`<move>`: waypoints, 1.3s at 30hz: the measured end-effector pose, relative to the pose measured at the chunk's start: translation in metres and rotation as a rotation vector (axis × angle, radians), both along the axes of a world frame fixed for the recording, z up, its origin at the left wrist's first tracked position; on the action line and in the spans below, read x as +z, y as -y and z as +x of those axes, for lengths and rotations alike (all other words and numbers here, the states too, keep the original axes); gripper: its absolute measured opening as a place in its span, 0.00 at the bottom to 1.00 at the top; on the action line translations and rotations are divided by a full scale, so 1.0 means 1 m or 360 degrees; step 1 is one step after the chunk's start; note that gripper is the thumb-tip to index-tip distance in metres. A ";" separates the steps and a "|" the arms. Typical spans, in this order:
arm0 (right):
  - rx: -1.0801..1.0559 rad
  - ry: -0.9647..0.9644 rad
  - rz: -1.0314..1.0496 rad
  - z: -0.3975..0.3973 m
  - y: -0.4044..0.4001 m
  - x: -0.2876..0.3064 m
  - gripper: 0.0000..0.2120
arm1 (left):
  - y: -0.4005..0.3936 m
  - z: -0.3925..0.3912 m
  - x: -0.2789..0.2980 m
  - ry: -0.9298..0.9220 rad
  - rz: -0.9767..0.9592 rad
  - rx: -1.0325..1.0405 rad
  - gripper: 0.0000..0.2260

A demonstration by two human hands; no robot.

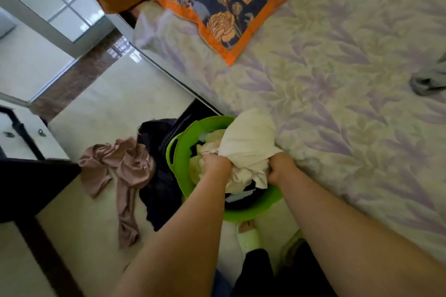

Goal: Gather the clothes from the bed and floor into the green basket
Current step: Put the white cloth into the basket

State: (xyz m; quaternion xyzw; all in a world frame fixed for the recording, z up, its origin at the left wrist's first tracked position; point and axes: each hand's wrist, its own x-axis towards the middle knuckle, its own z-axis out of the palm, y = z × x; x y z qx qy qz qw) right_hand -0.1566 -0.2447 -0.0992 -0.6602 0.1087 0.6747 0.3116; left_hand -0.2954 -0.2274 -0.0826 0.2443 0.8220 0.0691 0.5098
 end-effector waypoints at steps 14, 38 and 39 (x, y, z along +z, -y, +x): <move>0.0344 0.0699 -0.0116 -0.003 0.032 -0.177 0.16 | 0.049 0.038 -0.178 -0.0334 0.0461 -0.1983 0.25; 0.1447 0.0733 -0.0098 0.003 0.048 -0.282 0.20 | 0.035 0.075 -0.314 -0.0558 -0.0545 -0.3224 0.35; 0.1443 0.0685 -0.0104 0.004 0.048 -0.274 0.20 | 0.034 0.074 -0.300 -0.0482 -0.0541 -0.3153 0.34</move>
